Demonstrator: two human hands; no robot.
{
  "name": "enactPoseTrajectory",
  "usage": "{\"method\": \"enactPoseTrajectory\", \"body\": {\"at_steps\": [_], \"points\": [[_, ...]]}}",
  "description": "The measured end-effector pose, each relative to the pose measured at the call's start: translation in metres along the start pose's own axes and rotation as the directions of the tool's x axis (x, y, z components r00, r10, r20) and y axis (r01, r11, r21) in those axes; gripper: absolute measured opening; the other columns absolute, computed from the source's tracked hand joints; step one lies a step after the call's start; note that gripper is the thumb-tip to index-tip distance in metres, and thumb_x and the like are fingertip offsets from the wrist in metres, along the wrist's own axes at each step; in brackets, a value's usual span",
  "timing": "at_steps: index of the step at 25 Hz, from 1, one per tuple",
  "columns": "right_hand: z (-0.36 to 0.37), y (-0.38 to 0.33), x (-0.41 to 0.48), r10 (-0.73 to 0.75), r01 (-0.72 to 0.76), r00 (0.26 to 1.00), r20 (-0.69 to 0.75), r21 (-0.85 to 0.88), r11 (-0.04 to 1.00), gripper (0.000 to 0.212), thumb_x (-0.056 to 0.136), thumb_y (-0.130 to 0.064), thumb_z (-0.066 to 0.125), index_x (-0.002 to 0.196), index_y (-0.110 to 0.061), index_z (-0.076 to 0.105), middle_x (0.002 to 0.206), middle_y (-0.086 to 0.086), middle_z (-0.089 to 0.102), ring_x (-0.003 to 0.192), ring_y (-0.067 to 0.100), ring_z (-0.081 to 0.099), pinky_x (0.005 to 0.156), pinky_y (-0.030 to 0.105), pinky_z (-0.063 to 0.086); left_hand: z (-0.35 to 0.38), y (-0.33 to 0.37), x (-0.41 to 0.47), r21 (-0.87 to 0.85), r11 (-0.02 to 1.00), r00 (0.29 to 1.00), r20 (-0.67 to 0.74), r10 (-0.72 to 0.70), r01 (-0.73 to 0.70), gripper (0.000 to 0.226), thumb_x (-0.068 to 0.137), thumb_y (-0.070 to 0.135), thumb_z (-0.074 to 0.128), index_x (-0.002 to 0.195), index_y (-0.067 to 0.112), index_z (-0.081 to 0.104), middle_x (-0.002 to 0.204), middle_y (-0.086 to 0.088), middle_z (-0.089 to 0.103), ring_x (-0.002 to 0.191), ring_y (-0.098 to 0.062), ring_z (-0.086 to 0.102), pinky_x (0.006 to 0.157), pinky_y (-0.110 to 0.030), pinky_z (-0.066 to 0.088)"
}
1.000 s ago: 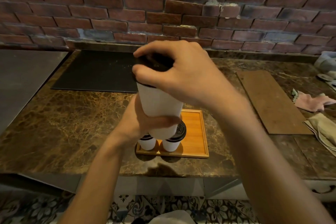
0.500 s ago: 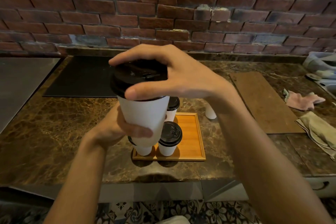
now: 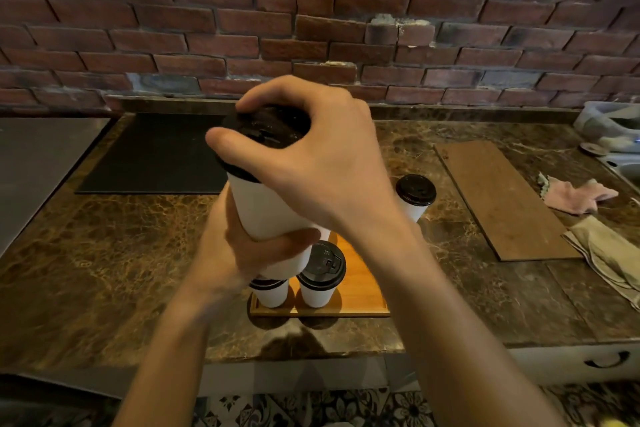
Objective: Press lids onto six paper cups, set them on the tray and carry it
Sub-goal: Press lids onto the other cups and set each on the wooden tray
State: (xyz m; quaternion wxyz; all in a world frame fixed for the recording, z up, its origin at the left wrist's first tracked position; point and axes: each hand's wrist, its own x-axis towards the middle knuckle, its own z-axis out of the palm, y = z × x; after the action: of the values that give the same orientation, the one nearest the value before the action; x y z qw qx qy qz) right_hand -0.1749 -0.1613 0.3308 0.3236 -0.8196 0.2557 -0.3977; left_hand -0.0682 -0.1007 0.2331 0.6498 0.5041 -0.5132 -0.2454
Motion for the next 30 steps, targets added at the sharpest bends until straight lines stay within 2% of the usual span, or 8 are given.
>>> {"method": "enactPoseTrajectory", "body": {"at_steps": [4, 8, 13, 17, 20, 24, 28, 30], "points": [[0.016, -0.005, -0.002, -0.044, 0.042, 0.999, -0.006, -0.243, 0.969, 0.041, 0.080, -0.059, 0.069, 0.110, -0.031, 0.070, 0.099, -0.016, 0.071, 0.094, 0.003, 0.064, 0.077, 0.027, 0.056, 0.014, -0.005, -0.005, 0.163, 0.987, 0.978, -0.205, 0.029, 0.005, 0.085, 0.052, 0.047, 0.076, 0.127, 0.027, 0.043, 0.111, 0.025, 0.060, 0.104, 0.014, 0.055, 0.075, -0.005, 0.047], [-0.014, 0.004, 0.020, -0.135, 0.143, 0.895, 0.425, 0.013, 0.990, 0.042, 0.085, -0.044, 0.072, 0.122, -0.025, 0.067, 0.106, -0.017, 0.066, 0.100, -0.001, 0.062, 0.082, 0.019, 0.053, -0.010, 0.002, 0.000, -0.048, 0.999, 0.996, 0.091, 0.021, -0.017, 0.061, 0.057, 0.025, 0.080, 0.111, 0.039, 0.058, 0.107, 0.020, 0.067, 0.100, -0.001, 0.064, 0.071, -0.015, 0.053], [-0.028, 0.019, 0.039, -0.258, 0.072, 0.729, 0.634, 0.304, 0.950, 0.041, 0.087, -0.013, 0.067, 0.126, -0.015, 0.058, 0.128, 0.008, 0.063, 0.117, 0.015, 0.061, 0.095, 0.035, 0.052, -0.022, 0.001, 0.011, -0.185, 0.964, 0.918, 0.382, -0.107, 0.190, 0.087, 0.050, 0.030, 0.089, 0.125, 0.015, 0.047, 0.112, 0.005, 0.066, 0.108, -0.018, 0.062, 0.081, -0.028, 0.054], [-0.020, 0.013, 0.034, -0.133, 0.072, 0.853, 0.505, 0.140, 0.988, 0.027, 0.089, -0.027, 0.069, 0.116, -0.024, 0.069, 0.111, -0.012, 0.067, 0.104, 0.000, 0.062, 0.084, 0.020, 0.052, -0.015, -0.001, 0.012, -0.159, 0.974, 0.953, 0.279, -0.114, 0.163, 0.069, 0.052, 0.021, 0.083, 0.115, 0.026, 0.058, 0.106, 0.005, 0.069, 0.102, -0.017, 0.065, 0.076, -0.027, 0.055], [0.000, 0.001, 0.026, -0.033, 0.068, 0.973, 0.228, -0.147, 0.987, 0.025, 0.084, -0.049, 0.066, 0.107, -0.039, 0.072, 0.102, -0.019, 0.069, 0.100, 0.002, 0.061, 0.084, 0.027, 0.054, -0.005, 0.002, 0.013, -0.061, 0.995, 0.996, 0.045, -0.071, 0.074, 0.056, 0.053, 0.029, 0.080, 0.103, 0.042, 0.061, 0.096, 0.020, 0.068, 0.093, 0.000, 0.065, 0.066, -0.015, 0.053], [0.021, -0.012, 0.023, -0.027, 0.034, 0.999, 0.026, -0.351, 0.936, 0.027, 0.087, -0.053, 0.056, 0.097, -0.037, 0.073, 0.088, -0.013, 0.070, 0.085, 0.012, 0.061, 0.061, 0.028, 0.045, 0.010, 0.005, 0.018, 0.171, 0.983, 0.979, -0.199, -0.034, 0.069, 0.078, 0.053, 0.047, 0.075, 0.119, 0.011, 0.053, 0.098, 0.010, 0.064, 0.091, 0.011, 0.059, 0.062, -0.002, 0.045], [0.009, -0.014, 0.038, -0.081, 0.105, 0.991, 0.106, -0.250, 0.963, 0.023, 0.089, -0.049, 0.059, 0.095, -0.034, 0.076, 0.092, -0.014, 0.072, 0.093, 0.006, 0.065, 0.079, 0.030, 0.055, 0.007, 0.014, 0.020, 0.114, 0.991, 0.975, -0.220, -0.043, 0.070, 0.083, 0.046, 0.046, 0.090, 0.116, 0.034, 0.045, 0.102, 0.014, 0.059, 0.091, 0.014, 0.058, 0.062, -0.003, 0.047], [-0.001, -0.012, 0.043, -0.147, 0.167, 0.979, 0.143, -0.141, 0.976, 0.021, 0.092, -0.041, 0.061, 0.098, -0.028, 0.077, 0.092, -0.018, 0.069, 0.093, -0.002, 0.064, 0.083, 0.018, 0.053, 0.000, 0.017, 0.023, 0.072, 0.997, 0.993, -0.117, -0.027, 0.035, 0.080, 0.050, 0.035, 0.092, 0.115, 0.037, 0.044, 0.102, 0.016, 0.063, 0.095, 0.009, 0.060, 0.066, -0.007, 0.050]]}}
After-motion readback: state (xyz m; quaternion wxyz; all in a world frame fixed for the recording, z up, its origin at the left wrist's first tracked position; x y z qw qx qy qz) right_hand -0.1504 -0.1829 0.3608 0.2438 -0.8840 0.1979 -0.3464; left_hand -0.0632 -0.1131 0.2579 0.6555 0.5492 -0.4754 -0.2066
